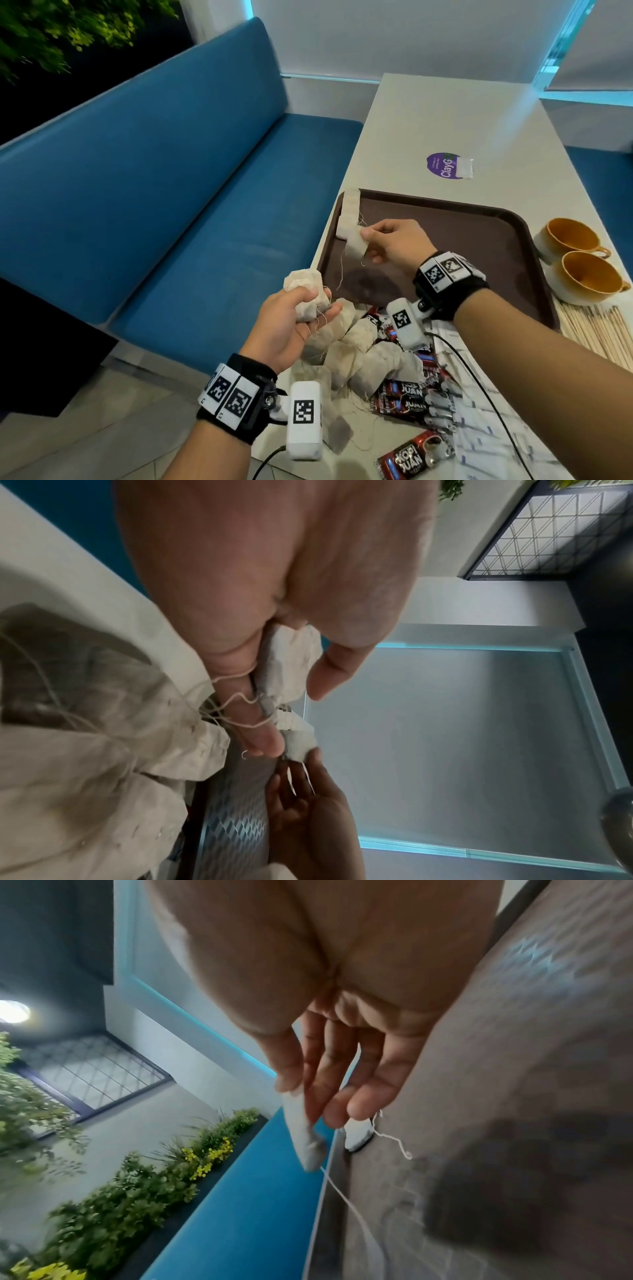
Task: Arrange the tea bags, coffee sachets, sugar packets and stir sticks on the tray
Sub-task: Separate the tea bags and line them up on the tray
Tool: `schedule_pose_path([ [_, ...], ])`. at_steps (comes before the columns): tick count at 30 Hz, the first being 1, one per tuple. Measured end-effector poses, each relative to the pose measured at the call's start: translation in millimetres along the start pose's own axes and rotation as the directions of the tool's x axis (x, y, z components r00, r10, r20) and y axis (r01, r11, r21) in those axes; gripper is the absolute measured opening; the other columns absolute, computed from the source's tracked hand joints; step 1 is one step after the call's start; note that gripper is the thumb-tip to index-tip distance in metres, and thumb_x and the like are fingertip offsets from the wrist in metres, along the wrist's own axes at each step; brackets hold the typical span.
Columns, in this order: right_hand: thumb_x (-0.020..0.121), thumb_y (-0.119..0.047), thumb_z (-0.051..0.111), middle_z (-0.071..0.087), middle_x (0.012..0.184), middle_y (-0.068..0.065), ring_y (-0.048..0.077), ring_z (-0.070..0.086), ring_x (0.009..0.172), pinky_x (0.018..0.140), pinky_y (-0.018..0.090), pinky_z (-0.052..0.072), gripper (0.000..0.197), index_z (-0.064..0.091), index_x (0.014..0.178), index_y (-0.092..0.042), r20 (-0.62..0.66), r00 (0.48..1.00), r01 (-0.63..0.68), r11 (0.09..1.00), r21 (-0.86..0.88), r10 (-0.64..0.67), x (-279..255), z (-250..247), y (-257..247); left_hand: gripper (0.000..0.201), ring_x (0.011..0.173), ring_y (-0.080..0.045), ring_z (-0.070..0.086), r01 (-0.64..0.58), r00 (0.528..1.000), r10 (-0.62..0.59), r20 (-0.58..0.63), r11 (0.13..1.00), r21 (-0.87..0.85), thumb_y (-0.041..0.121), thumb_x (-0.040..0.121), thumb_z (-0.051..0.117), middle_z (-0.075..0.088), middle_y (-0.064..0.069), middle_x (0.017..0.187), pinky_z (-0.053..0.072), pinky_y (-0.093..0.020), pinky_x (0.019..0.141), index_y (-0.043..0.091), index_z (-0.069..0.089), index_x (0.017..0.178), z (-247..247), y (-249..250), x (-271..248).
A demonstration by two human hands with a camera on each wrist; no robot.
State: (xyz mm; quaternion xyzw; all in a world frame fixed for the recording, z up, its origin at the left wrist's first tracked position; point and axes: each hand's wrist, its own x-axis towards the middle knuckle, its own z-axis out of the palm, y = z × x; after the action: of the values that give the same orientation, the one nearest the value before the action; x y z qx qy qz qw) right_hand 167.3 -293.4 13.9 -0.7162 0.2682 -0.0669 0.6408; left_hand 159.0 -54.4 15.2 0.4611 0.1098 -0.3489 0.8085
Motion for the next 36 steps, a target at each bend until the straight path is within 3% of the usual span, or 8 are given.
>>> schedule_pose_path([
  [4, 0.094, -0.027, 0.074, 0.068, 0.072, 0.015, 0.019, 0.064, 0.065, 0.059, 0.027, 0.051, 0.024, 0.074, 0.093, -0.003, 0.165, 0.985, -0.013, 0.981, -0.192, 0.046, 18.1, 17.3, 4.7, 0.031, 0.09, -0.037, 0.073, 0.001, 1.0, -0.001, -0.016, 1.0, -0.009, -0.003, 0.096, 0.055, 0.064, -0.028, 0.109, 0.061, -0.046, 0.086, -0.014, 0.057, 0.124, -3.3, 0.7, 2.9],
  [7, 0.095, -0.032, 0.072, 0.068, 0.067, 0.005, 0.013, 0.058, 0.058, 0.061, 0.025, 0.046, 0.02, 0.075, 0.09, -0.014, 0.119, 0.993, 0.07, 0.895, -0.441, -0.019, 35.7, 25.2, 11.1, 0.028, 0.089, -0.036, 0.072, 0.005, 1.0, -0.005, -0.013, 1.0, -0.002, -0.003, 0.096, 0.055, 0.064, -0.027, 0.107, 0.061, -0.046, 0.086, -0.014, 0.058, 0.122, -4.2, 0.5, 4.3],
  [9, 0.094, -0.031, 0.073, 0.063, 0.065, -0.005, 0.009, 0.055, 0.058, 0.066, 0.026, 0.045, 0.017, 0.077, 0.093, -0.015, 0.064, 0.997, 0.068, 0.871, -0.486, -0.042, 45.4, 26.7, 14.7, 0.027, 0.087, -0.034, 0.072, 0.008, 1.0, -0.008, -0.012, 1.0, 0.002, -0.002, 0.096, 0.055, 0.064, -0.026, 0.106, 0.06, -0.048, 0.089, -0.015, 0.059, 0.12, -4.0, 0.2, 5.1],
  [16, 0.092, -0.025, 0.076, 0.068, 0.071, -0.001, 0.017, 0.063, 0.065, 0.08, 0.044, 0.063, 0.009, 0.076, 0.087, -0.017, -0.033, 0.999, -0.017, 0.902, -0.431, 0.003, 71.5, 26.0, 13.7, 0.029, 0.082, -0.032, 0.073, 0.007, 1.0, -0.006, -0.026, 1.0, 0.016, -0.002, 0.097, 0.055, 0.064, -0.026, 0.103, 0.06, -0.05, 0.09, -0.016, 0.057, 0.122, -1.9, 0.0, 5.8],
  [22, 0.095, -0.015, 0.072, 0.065, 0.074, 0.008, 0.019, 0.062, 0.063, 0.064, 0.038, 0.063, 0.012, 0.07, 0.084, -0.012, -0.046, 0.996, -0.089, 0.946, -0.312, 0.079, 74.7, 29.2, 0.7, 0.028, 0.084, -0.036, 0.071, 0.007, 1.0, -0.006, -0.027, 1.0, 0.018, -0.003, 0.097, 0.054, 0.063, -0.025, 0.102, 0.062, -0.047, 0.084, -0.016, 0.056, 0.122, 0.2, -0.2, 2.0],
  [26, 0.094, -0.009, 0.072, 0.067, 0.077, 0.013, 0.021, 0.065, 0.062, 0.067, 0.043, 0.064, 0.013, 0.067, 0.081, -0.01, -0.074, 0.99, -0.136, 0.954, -0.267, 0.12, 76.3, 31.5, 0.7, 0.028, 0.087, -0.039, 0.071, 0.016, 1.0, -0.015, -0.024, 1.0, 0.022, -0.003, 0.098, 0.054, 0.063, -0.026, 0.102, 0.062, -0.046, 0.082, -0.016, 0.056, 0.122, -0.3, 0.6, -0.4],
  [30, 0.094, -0.007, 0.072, 0.068, 0.076, 0.013, 0.021, 0.067, 0.059, 0.062, 0.041, 0.064, 0.011, 0.063, 0.087, -0.009, -0.104, 0.983, -0.173, 0.954, -0.244, 0.151, 72.9, 30.9, -2.9, 0.028, 0.089, -0.041, 0.071, 0.011, 1.0, -0.011, -0.027, 1.0, 0.02, -0.003, 0.097, 0.054, 0.063, -0.028, 0.105, 0.062, -0.047, 0.082, -0.017, 0.056, 0.121, -1.6, 2.0, 0.2],
  [36, 0.1, 0.0, 0.054, 0.066, 0.072, 0.016, 0.028, 0.068, 0.065, 0.088, 0.051, 0.061, 0.017, 0.053, 0.088, -0.011, -0.048, 0.956, -0.294, 0.944, -0.151, 0.29, 69.9, 35.2, -12.6, 0.028, 0.086, -0.038, 0.071, 0.006, 1.0, -0.006, -0.022, 1.0, 0.012, -0.003, 0.097, 0.054, 0.064, -0.027, 0.102, 0.062, -0.048, 0.083, -0.017, 0.057, 0.121, -2.1, 1.5, 0.3],
])
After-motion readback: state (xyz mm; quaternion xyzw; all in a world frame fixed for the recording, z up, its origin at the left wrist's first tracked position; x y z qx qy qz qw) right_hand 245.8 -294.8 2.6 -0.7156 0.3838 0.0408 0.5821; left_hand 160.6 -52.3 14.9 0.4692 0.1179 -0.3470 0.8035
